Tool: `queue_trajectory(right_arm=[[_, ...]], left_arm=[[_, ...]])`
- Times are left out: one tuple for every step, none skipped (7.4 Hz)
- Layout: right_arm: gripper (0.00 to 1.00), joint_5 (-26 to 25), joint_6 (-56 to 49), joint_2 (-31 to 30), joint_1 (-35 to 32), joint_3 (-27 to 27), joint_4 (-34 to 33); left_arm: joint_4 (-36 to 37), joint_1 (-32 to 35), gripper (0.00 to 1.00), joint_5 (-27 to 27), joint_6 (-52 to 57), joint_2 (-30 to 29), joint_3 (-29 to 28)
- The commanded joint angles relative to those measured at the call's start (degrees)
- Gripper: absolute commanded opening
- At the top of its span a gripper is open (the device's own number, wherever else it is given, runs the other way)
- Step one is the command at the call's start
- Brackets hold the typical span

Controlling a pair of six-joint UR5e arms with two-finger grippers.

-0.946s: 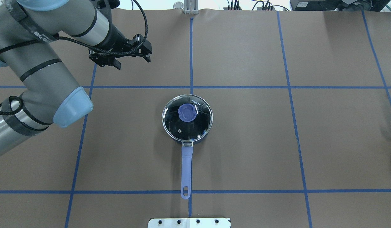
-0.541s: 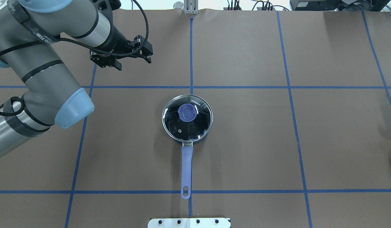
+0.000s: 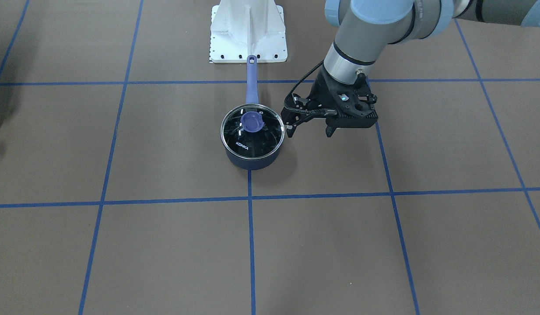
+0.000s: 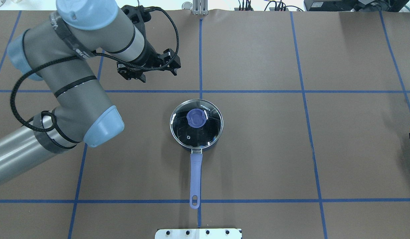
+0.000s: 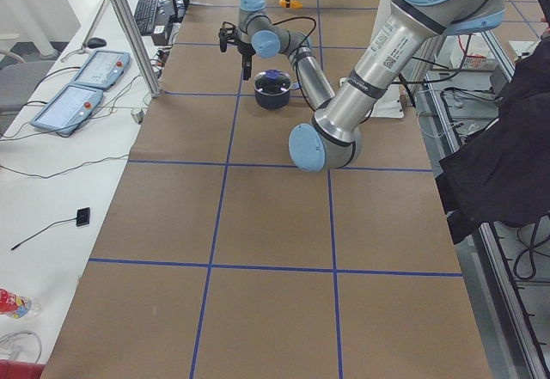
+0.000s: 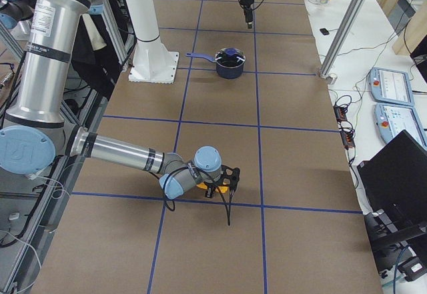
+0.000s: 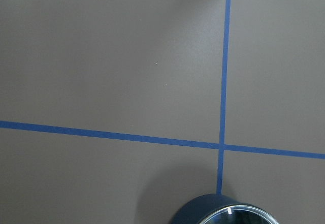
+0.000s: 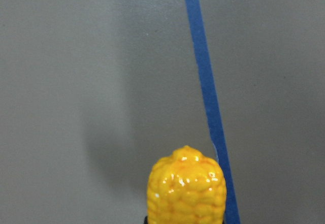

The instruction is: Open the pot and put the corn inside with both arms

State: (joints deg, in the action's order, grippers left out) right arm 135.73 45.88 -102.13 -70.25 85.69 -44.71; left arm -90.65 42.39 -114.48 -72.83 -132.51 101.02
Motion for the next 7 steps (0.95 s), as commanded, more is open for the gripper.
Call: queue_trajectory(right_arm=[[0.16,4.2,0.0,6.7,-3.2,3.5,-10.2],[0.17,4.1,0.0,8.5,-3.8,6.0,-14.7],[0.17,4.4,0.0,11.3,-4.8,6.4,-17.6],[0.17,4.4,0.0,13.3,-5.2,6.5,-19.5],[0.17,4.5,0.0,14.4,-5.9,6.5,-19.8],[0.17,4.5,0.0,15.2,-6.0,6.3,-20.2],[0.18,4.5,0.0,15.7,-6.0,6.4,-20.5]], left_arm=[[1.2,-2.9,0.97,1.5,-1.3,-1.6,-1.0],[3.1,-4.8,0.97,3.2,-1.6,-3.4,-1.5],[3.6,-6.7,0.97,4.3,-2.9,-5.3,-3.2],[3.6,-7.8,0.97,4.9,-4.1,-7.4,-5.5],[3.6,-8.6,0.97,5.6,-4.9,-8.7,-7.1],[3.6,-9.2,0.97,5.9,-4.9,-8.7,-7.8],[3.6,-10.8,0.97,7.8,-4.9,-8.6,-9.0]])
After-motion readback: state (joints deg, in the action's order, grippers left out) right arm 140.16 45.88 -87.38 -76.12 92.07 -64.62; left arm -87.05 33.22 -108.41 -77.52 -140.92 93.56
